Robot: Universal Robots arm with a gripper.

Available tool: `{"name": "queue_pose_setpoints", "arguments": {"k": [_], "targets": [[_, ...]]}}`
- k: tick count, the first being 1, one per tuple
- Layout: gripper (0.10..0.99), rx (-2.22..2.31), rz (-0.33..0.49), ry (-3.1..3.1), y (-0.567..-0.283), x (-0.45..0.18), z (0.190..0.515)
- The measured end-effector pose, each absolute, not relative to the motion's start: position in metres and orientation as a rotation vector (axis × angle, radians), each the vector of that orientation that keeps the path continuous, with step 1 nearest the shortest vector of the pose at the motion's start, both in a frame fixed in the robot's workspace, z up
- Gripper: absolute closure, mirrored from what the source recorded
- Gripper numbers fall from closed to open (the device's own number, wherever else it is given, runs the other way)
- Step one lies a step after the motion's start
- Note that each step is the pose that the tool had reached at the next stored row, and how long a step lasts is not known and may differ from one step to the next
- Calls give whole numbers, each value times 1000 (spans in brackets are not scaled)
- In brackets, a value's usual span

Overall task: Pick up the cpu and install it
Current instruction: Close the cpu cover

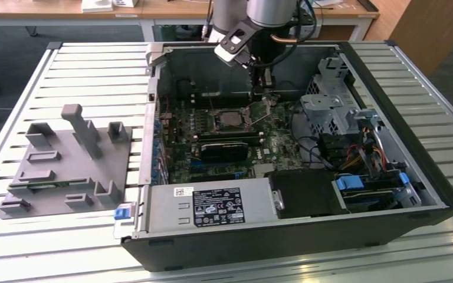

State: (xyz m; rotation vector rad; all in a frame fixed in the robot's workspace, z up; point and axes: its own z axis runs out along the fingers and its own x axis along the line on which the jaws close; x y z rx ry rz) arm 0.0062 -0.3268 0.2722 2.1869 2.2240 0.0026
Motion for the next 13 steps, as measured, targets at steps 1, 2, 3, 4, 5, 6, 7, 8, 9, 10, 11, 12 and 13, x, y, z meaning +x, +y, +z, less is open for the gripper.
{"name": "queue_pose_setpoints", "arguments": {"k": [1,2,3,4,5,6,7,8,9,10,11,12,13], "targets": [[980,2183,2,2227,-326,7,271],[980,2183,2,2228,-325,8,270],[980,2183,2,2228,-324,9,268],[980,2183,2,2228,-323,10,267],[980,2184,1,2229,-322,11,266],[980,2184,1,2229,-321,13,265],[980,2184,-1,2230,-321,14,263],[980,2185,-2,2230,-320,17,262],[980,2185,-3,2230,-320,19,262],[980,2185,-3,2231,-320,22,261],[980,2186,-4,2231,-319,23,261],[980,2186,-4,2231,-319,24,261],[980,2186,-4,2231,-319,25,261]]}}
